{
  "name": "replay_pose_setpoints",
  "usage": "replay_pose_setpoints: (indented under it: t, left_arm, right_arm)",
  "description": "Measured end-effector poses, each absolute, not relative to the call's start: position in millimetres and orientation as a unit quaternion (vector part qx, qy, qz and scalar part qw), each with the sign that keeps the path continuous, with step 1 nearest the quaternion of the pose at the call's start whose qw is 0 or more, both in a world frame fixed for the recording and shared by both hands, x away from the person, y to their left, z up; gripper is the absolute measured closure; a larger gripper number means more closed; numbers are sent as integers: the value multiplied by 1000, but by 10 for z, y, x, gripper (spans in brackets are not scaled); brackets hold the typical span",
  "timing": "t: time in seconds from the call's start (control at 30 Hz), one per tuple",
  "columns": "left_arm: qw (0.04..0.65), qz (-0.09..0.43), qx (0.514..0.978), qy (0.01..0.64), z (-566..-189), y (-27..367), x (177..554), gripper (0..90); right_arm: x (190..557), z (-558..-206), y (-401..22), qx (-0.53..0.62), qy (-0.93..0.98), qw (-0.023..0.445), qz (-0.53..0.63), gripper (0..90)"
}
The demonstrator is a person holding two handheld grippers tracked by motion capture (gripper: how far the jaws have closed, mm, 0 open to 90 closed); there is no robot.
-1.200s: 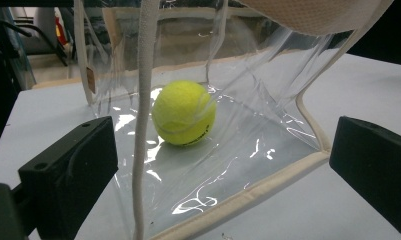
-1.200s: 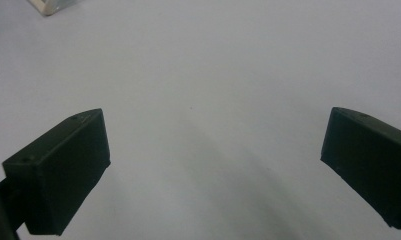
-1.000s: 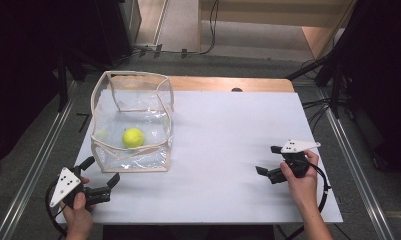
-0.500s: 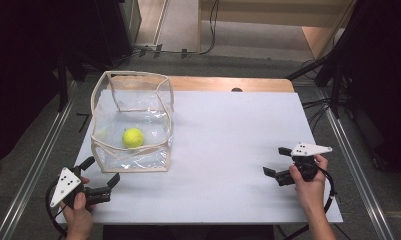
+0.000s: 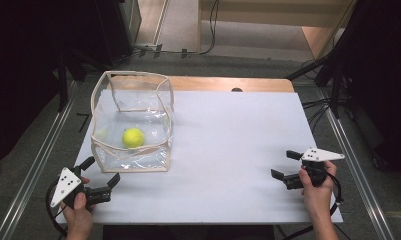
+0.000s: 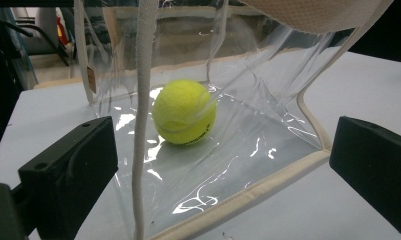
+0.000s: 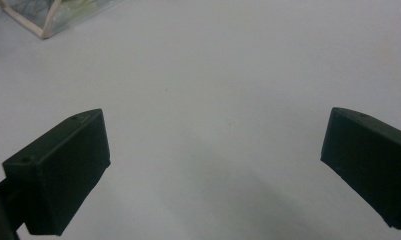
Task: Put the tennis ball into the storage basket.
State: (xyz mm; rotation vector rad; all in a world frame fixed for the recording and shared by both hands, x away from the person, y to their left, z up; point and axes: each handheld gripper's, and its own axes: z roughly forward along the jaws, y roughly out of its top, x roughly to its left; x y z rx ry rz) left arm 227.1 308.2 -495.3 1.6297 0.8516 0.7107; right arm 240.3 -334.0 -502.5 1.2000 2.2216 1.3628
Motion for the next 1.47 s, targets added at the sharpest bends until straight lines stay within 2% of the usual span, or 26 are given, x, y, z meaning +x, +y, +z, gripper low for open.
replay_pose_setpoints:
  t: [0.47,0.8,1.0,1.47]
  left_arm:
    - [554,299,687,364,-4952,3093,2276,0]
    - [554,298,687,364,-4951,3094,2281,0]
    - [556,296,687,363,-4950,3100,2280,0]
    - [556,296,688,361,-4949,3099,2275,0]
  right_arm:
    - [2237,-5108,-3530,429,734,149,505,0]
    - [2060,-5181,-3810,442,706,168,528,0]
    - [1953,-5190,-3934,448,671,216,550,0]
    - [1996,-5223,-3907,448,672,215,549,0]
